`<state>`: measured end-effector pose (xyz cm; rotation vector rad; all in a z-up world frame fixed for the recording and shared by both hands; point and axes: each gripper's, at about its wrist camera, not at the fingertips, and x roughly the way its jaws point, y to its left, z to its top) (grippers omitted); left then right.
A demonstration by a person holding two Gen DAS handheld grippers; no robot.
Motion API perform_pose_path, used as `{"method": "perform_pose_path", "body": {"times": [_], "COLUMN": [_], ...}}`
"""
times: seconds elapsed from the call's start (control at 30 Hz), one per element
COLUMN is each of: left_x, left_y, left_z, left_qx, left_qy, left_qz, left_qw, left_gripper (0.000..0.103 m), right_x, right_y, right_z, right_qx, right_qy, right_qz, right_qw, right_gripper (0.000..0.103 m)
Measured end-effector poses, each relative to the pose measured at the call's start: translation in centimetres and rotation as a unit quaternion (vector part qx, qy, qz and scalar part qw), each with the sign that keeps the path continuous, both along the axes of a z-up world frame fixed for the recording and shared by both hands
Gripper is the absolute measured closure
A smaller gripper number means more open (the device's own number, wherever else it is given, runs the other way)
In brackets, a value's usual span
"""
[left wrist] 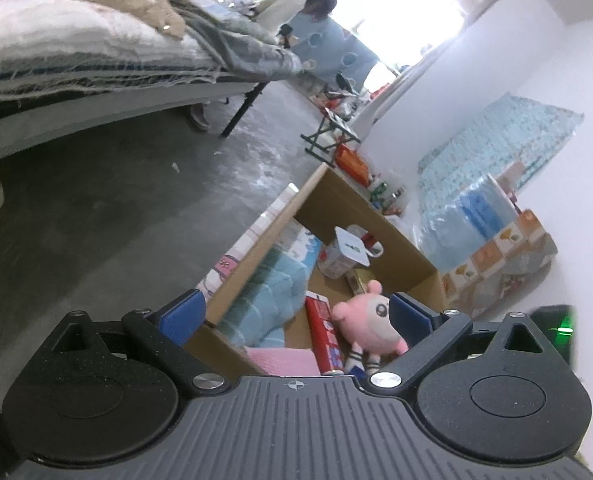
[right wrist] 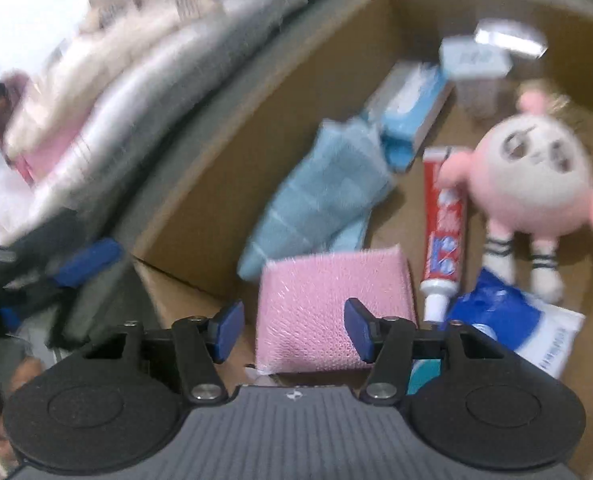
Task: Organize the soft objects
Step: 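Move both tools from the box back to the table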
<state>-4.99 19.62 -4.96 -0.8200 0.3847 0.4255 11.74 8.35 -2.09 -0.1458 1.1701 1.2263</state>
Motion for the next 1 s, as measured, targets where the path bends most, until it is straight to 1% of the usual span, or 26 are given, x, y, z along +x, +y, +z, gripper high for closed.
{"method": "perform_pose_path", "body": {"times": [0.03,0.1,0.2,0.33,0.4,0.5,0.57,0.67,0.73,0.8,0.83,0.87,0.9,0.93,0.97,1.0], "left_x": [0.1,0.6,1.6,3.8,5.4,7.7,9.3,12.1,14.2,17.3,18.7,20.8,22.4,24.1,26.3,28.1], "left_y": [-0.3,-1.1,-2.8,-5.8,-7.7,-10.9,-13.2,-16.3,-18.5,-20.7,-21.5,-22.5,-23.2,-23.8,-24.6,-25.3], "left_z": [0.2,0.8,1.6,2.6,3.1,3.9,4.4,5.4,6.3,7.2,7.4,7.6,7.6,7.7,7.6,7.5], "left_qx": [0.005,0.015,0.031,0.049,0.060,0.073,0.087,0.111,0.121,0.130,0.131,0.127,0.120,0.112,0.106,0.105], "left_qy": [0.001,0.002,0.006,0.014,0.022,0.033,0.038,0.050,0.057,0.067,0.077,0.091,0.103,0.115,0.125,0.134], "left_qz": [-0.003,-0.012,-0.035,-0.087,-0.119,-0.167,-0.199,-0.238,-0.269,-0.310,-0.324,-0.343,-0.352,-0.360,-0.376,-0.384], "left_qw": [1.0000,0.9998,0.9989,0.9950,0.9909,0.9827,0.9754,0.9635,0.9538,0.9394,0.9338,0.9262,0.9224,0.9190,0.9122,0.9073], "left_gripper": [0.004,0.004,0.003,0.003,0.003,0.003,0.003,0.003,0.003,0.003,0.003,0.003,0.003,0.003,0.003,0.003], "right_x": [-0.1,-0.3,-0.9,-2.3,-3.0,-3.1,-2.9,-2.2,-1.3,-0.1,0.8,1.5,2.7,3.6,4.8,6.3], "right_y": [-1.7,-5.3,-11.6,-20.2,-24.2,-29.0,-31.5,-34.6,-36.4,-37.8,-38.3,-38.8,-39.2,-39.4,-39.4,-39.3], "right_z": [0.9,2.3,3.7,4.0,3.7,2.5,1.7,1.1,1.3,2.0,2.5,2.8,3.5,4.0,4.5,4.9], "right_qx": [0.025,0.070,0.127,0.193,0.219,0.249,0.262,0.262,0.252,0.237,0.228,0.219,0.206,0.193,0.179,0.158], "right_qy": [-0.001,-0.010,-0.028,-0.066,-0.082,-0.083,-0.082,-0.104,-0.128,-0.154,-0.166,-0.176,-0.192,-0.205,-0.216,-0.228], "right_qz": [-0.015,-0.043,-0.098,-0.189,-0.236,-0.292,-0.321,-0.353,-0.376,-0.389,-0.390,-0.391,-0.393,-0.389,-0.382,-0.375], "right_qw": [1.000,0.997,0.987,0.961,0.943,0.920,0.907,0.892,0.882,0.877,0.877,0.876,0.875,0.877,0.881,0.884], "right_gripper": [0.045,0.043,0.040,0.039,0.039,0.039,0.039,0.039,0.039,0.039,0.039,0.039,0.039,0.039,0.039,0.039]}}
